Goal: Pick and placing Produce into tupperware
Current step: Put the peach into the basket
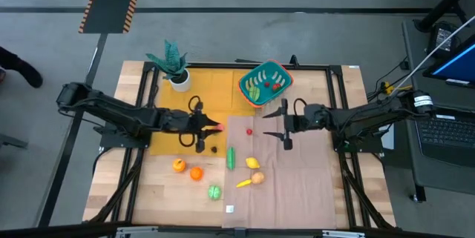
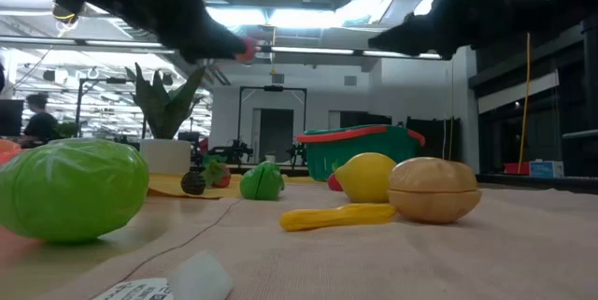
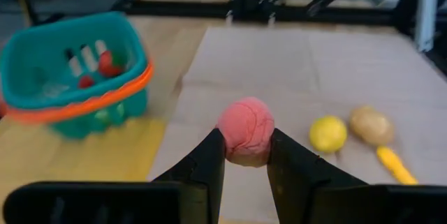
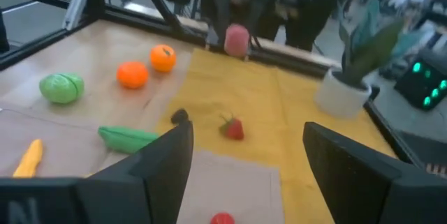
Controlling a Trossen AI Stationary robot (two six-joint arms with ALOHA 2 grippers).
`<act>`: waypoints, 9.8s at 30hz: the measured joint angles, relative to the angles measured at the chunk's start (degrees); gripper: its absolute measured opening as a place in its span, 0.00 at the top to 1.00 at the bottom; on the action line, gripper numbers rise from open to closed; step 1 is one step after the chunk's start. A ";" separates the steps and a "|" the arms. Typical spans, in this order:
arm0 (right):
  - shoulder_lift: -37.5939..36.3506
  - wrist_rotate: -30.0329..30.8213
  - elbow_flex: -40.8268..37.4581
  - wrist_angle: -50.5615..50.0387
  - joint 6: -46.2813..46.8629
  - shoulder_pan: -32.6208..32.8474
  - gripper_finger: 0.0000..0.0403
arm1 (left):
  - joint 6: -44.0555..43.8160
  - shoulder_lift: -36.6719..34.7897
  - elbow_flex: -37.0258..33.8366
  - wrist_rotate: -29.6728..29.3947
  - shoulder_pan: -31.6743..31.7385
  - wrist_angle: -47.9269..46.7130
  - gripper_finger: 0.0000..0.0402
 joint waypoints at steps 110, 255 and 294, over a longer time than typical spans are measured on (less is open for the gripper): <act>26.60 -0.02 26.75 -4.76 -3.99 0.24 0.84 | 5.76 10.82 0.16 14.21 5.58 19.51 0.65; 34.21 -13.48 42.99 -60.91 16.83 -34.40 0.89 | 14.79 -4.06 0.00 15.14 22.21 -6.33 0.52; 34.21 -13.40 42.99 -61.61 12.20 -34.29 0.70 | 14.83 -4.08 0.00 15.12 22.15 -7.99 0.52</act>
